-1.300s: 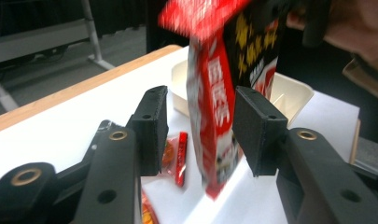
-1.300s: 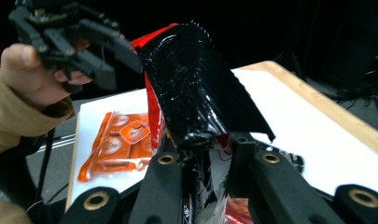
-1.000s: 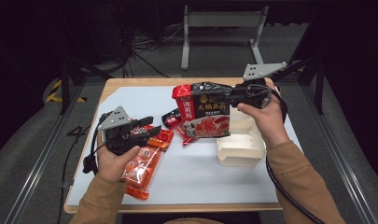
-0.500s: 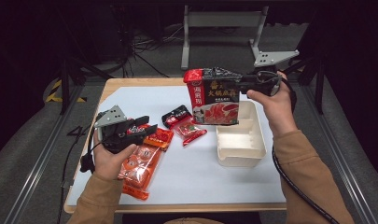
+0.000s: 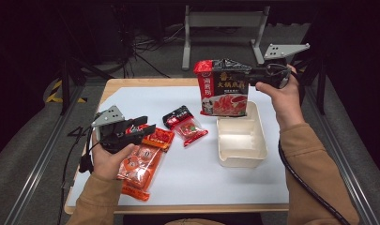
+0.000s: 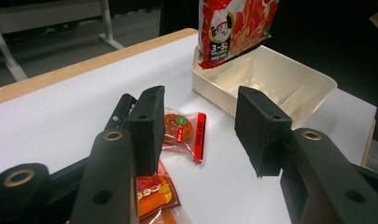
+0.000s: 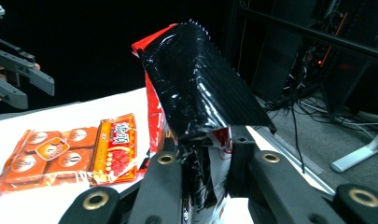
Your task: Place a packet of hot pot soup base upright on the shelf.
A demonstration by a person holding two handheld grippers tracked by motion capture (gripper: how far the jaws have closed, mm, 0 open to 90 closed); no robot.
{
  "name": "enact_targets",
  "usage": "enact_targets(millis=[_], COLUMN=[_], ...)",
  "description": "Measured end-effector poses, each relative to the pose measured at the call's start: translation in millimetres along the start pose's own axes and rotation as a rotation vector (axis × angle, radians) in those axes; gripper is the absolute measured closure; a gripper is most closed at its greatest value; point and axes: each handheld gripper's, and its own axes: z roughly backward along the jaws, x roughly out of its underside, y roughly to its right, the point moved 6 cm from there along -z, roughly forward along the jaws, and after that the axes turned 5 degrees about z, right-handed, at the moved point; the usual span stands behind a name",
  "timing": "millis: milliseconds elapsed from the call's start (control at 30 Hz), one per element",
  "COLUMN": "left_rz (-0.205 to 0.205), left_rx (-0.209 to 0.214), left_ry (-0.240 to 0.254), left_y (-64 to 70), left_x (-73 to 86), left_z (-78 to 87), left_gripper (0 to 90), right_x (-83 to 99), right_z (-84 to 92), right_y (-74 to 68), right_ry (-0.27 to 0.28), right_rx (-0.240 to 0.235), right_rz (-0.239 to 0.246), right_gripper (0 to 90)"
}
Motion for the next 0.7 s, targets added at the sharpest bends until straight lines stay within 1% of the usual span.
enact_targets(millis=[200, 333, 500, 567, 700], left_rz=[0.012, 0.016, 0.011, 0.016, 0.018], left_rx=[-0.002, -0.002, -0.003, -0.004, -0.006], left_ry=[-0.004, -0.003, -0.003, -0.003, -0.006], left_y=[-1.0, -1.3, -2.2, -2.5, -3.3], left_x=[1.1, 1.1, 1.2, 1.4, 1.9], left_z=[0.7, 1.1, 0.4, 0.5, 0.4], left_gripper=[53.9, 53.9, 54.0, 54.0, 53.9], right_x=[1.5, 4.3, 8.9, 11.8, 16.2], right_z=[3.0, 5.7, 7.1, 8.0, 10.0], right_y=[10.3, 17.6, 24.2, 28.3, 34.2], right_ry=[-0.004, -0.004, -0.002, -0.003, 0.004], right_rx=[0.022, 0.043, 0.052, 0.057, 0.068], right_rz=[0.022, 0.024, 0.021, 0.024, 0.04], right_gripper=[78.8, 78.8, 78.8, 78.8, 78.8])
